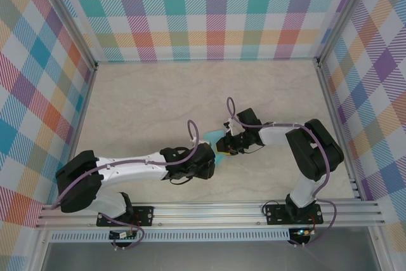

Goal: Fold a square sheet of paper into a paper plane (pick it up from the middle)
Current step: Fourth fold the wing at the center of the table.

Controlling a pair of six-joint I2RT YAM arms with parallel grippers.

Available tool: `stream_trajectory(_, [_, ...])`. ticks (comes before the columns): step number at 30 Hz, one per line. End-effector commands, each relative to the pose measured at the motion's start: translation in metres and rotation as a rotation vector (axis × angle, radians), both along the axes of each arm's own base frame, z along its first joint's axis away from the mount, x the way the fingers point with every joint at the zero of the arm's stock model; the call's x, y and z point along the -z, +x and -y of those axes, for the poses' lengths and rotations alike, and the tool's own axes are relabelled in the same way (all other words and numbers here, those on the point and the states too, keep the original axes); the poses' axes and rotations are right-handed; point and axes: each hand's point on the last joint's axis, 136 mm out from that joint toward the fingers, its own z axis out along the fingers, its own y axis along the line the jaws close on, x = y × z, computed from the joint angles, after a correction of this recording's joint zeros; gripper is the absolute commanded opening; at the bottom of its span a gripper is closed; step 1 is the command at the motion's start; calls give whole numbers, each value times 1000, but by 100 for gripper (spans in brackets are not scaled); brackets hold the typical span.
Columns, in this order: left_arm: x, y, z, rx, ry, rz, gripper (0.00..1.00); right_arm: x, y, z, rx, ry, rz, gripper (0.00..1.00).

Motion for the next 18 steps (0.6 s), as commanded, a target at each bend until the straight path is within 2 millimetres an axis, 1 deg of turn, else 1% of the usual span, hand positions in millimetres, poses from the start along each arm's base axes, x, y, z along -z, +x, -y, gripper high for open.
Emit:
stream_trajectory(1, [-2, 11, -1, -8, 119, 108, 50, -12, 3, -7, 8, 21, -1, 22])
stream_trajectory(2, [-3, 11, 3, -3, 135, 120, 50, -14, 4, -8, 9, 25, 0, 23])
stream_trajectory(7, [8, 13, 19, 22, 213, 141, 51, -16, 5, -6, 26, 6, -13, 26])
stream_trajectory(10, [16, 17, 19, 16, 276, 150, 52, -17, 6, -7, 34, 6, -19, 26])
stream_trajectory(13, [21, 18, 19, 13, 311, 164, 52, -17, 7, -7, 41, 1, -32, 27])
stream_trajectory(18, [26, 18, 17, 3, 354, 183, 52, -24, 8, -8, 50, 3, -49, 24])
